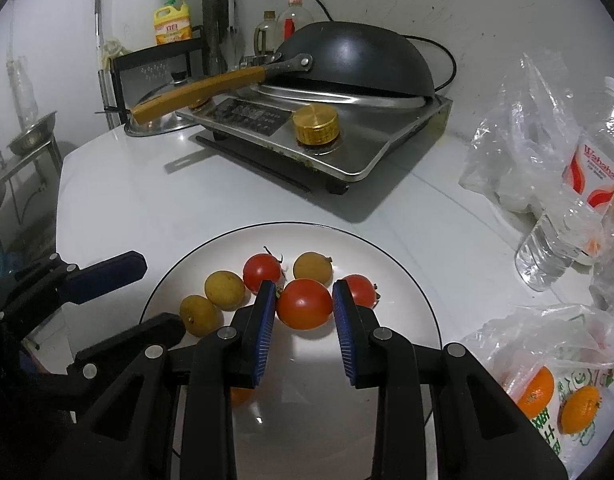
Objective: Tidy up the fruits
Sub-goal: 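Lower the orange onto the plate and open the left gripper while the right gripper releases the tomato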
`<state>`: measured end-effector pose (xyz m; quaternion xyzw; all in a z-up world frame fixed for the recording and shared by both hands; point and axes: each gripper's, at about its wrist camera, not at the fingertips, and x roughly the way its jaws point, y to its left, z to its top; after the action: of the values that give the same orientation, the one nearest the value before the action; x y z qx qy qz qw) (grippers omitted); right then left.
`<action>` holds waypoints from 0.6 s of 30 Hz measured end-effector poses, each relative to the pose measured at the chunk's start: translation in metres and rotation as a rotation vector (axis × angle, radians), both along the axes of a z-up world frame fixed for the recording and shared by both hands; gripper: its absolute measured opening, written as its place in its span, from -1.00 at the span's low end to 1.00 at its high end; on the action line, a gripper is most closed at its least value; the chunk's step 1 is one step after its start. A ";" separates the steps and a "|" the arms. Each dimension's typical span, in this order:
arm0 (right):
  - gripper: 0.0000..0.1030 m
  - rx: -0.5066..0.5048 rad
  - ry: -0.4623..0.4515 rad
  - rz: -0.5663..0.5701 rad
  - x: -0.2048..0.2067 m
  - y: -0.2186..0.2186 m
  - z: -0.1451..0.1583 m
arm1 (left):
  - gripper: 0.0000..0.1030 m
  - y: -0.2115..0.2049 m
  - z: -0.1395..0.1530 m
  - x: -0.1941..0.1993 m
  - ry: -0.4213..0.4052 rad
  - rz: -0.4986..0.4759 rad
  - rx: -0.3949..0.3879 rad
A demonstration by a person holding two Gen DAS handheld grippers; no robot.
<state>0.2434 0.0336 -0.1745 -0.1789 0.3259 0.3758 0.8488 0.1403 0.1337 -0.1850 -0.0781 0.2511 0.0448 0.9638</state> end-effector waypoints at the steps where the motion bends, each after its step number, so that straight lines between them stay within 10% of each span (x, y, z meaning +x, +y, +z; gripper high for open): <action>1: -0.40 -0.002 0.002 -0.002 0.001 0.001 -0.001 | -0.04 0.001 -0.001 0.000 0.002 0.002 -0.003; 18: -0.40 -0.024 0.019 -0.014 0.004 0.010 -0.006 | -0.04 0.013 -0.007 0.003 0.014 0.024 -0.024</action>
<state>0.2479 0.0439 -0.1806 -0.1832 0.3397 0.3676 0.8461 0.1437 0.1462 -0.1924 -0.0922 0.2573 0.0538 0.9604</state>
